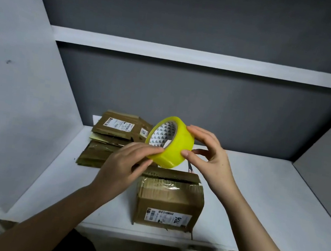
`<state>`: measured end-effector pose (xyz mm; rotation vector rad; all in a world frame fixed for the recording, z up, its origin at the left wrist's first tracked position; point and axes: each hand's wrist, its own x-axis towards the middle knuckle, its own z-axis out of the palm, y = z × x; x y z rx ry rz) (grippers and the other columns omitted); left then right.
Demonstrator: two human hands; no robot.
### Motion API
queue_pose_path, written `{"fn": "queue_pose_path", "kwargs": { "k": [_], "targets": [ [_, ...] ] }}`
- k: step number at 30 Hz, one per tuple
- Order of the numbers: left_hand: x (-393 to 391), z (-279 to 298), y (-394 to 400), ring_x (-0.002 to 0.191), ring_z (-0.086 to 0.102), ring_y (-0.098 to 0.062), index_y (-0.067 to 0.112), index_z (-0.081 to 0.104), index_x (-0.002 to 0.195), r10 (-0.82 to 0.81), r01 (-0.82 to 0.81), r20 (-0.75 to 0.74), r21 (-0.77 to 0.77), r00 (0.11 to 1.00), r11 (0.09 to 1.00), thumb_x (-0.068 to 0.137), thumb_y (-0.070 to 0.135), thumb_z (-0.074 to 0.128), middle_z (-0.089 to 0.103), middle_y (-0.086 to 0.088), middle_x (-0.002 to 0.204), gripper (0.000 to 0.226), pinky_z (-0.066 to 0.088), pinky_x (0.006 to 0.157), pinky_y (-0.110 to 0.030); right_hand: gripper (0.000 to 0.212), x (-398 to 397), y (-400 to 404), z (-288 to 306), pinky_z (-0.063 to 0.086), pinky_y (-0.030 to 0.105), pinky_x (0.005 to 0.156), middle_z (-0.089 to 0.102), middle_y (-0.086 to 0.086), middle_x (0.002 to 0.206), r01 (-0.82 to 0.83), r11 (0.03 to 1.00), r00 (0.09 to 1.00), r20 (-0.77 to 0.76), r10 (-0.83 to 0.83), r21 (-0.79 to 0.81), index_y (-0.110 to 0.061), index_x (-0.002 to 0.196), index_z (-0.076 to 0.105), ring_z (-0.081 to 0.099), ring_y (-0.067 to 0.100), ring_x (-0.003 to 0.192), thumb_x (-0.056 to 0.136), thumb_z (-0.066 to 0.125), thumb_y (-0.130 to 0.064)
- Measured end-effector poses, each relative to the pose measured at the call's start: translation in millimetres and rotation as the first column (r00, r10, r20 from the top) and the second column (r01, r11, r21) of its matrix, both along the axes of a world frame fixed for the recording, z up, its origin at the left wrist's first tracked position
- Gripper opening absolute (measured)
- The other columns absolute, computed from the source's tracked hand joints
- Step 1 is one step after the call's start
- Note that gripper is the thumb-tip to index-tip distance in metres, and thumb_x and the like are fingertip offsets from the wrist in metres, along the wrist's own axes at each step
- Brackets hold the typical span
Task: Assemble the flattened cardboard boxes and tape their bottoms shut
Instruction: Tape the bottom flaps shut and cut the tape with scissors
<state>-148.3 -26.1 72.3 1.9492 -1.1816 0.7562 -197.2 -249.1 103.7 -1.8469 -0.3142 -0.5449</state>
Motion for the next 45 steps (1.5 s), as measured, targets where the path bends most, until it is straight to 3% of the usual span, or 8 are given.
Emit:
{"fn": "queue_pose_path", "kwargs": {
  "k": [7, 13, 18, 24, 30, 34, 37, 45],
  "targets": [
    [-8, 8, -3, 0.111, 0.055, -0.001, 0.019, 0.055, 0.127, -0.009, 0.008, -0.040, -0.030, 0.999, 1.000, 0.090, 0.018, 0.056, 0.059, 0.012, 0.119, 0.037, 0.044, 0.095, -0.017, 0.015, -7, 6, 7, 0.049, 0.026, 0.074, 0.064, -0.001, 0.105, 0.204, 0.978, 0.950, 0.250, -0.187, -0.042, -0.017, 0.100, 0.071, 0.060, 0.014, 0.103, 0.087, 0.068, -0.012],
    [-11, 11, -5, 0.108, 0.054, 0.002, 0.023, 0.056, 0.129, 0.026, -0.024, -0.068, 0.028, 0.997, 0.999, 0.090, 0.022, 0.055, 0.059, 0.017, 0.116, 0.038, 0.044, 0.091, -0.013, 0.012, 0, 0, 18, 0.045, 0.023, 0.070, 0.060, -0.012, 0.089, 0.192, 0.981, 0.975, 0.117, -0.190, -0.007, -0.023, 0.082, 0.066, 0.058, 0.007, 0.086, 0.088, 0.067, -0.012],
    [-18, 14, -13, 0.110, 0.054, -0.004, 0.029, 0.053, 0.131, -0.057, 0.044, -0.263, -0.055, 0.963, 0.998, 0.093, 0.027, 0.049, 0.058, 0.014, 0.118, 0.039, 0.044, 0.086, -0.017, 0.013, 7, 6, 6, 0.040, 0.011, 0.067, 0.057, -0.009, 0.089, 0.329, 0.942, 0.940, 0.111, -0.321, -0.060, -0.024, 0.086, 0.057, 0.054, 0.002, 0.081, 0.095, 0.057, -0.014],
    [-36, 0, -32, 0.109, 0.049, -0.002, 0.032, 0.044, 0.136, 0.025, -0.068, -0.372, -0.102, 0.928, 0.992, 0.076, 0.049, 0.063, 0.043, 0.013, 0.121, 0.066, 0.046, 0.078, -0.016, 0.008, 12, 23, -11, 0.045, 0.029, 0.071, 0.060, 0.000, 0.092, 0.442, 0.895, 0.897, 0.036, -0.440, -0.058, -0.018, 0.090, 0.054, 0.055, 0.013, 0.083, 0.098, 0.052, -0.019],
    [-25, -3, -25, 0.107, 0.048, 0.006, 0.040, 0.044, 0.132, 0.116, -0.163, -0.378, -0.094, 0.918, 0.982, 0.075, 0.049, 0.065, 0.047, 0.022, 0.120, 0.062, 0.042, 0.075, -0.007, 0.009, 6, 12, -7, 0.048, 0.019, 0.067, 0.064, -0.003, 0.083, 0.208, 0.963, 0.964, -0.205, -0.172, 0.169, -0.019, 0.094, 0.063, 0.058, 0.008, 0.078, 0.091, 0.062, -0.010],
    [-24, 1, -19, 0.113, 0.046, 0.009, 0.039, 0.046, 0.131, 0.099, -0.148, -0.402, -0.092, 0.910, 0.985, 0.077, 0.025, 0.078, 0.050, 0.025, 0.126, 0.064, 0.038, 0.081, -0.003, 0.014, 6, 8, -14, 0.050, 0.034, 0.079, 0.069, 0.007, 0.097, 0.142, 0.938, 0.939, -0.343, -0.027, 0.315, -0.018, 0.104, 0.067, 0.062, 0.017, 0.092, 0.090, 0.064, -0.017],
    [-26, 4, -18, 0.115, 0.042, 0.017, 0.046, 0.044, 0.127, 0.060, -0.116, -0.402, -0.117, 0.914, 0.986, 0.076, 0.027, 0.078, 0.043, 0.036, 0.126, 0.064, 0.036, 0.083, 0.000, 0.009, 8, 15, -16, 0.046, 0.034, 0.077, 0.068, 0.002, 0.093, 0.178, 0.885, 0.941, -0.338, -0.025, 0.430, -0.019, 0.085, 0.068, 0.058, 0.018, 0.089, 0.091, 0.063, -0.015],
    [-20, 19, -16, 0.105, 0.048, 0.009, 0.042, 0.043, 0.133, 0.070, -0.083, -0.272, -0.037, 0.960, 0.996, 0.075, 0.049, 0.064, 0.053, 0.020, 0.121, 0.062, 0.040, 0.079, -0.006, 0.014, 8, 30, -14, 0.043, 0.010, 0.068, 0.064, -0.009, 0.079, 0.388, 0.894, 0.922, -0.090, -0.377, 0.224, -0.022, 0.081, 0.061, 0.056, -0.004, 0.072, 0.093, 0.061, -0.014]
  ]
}}
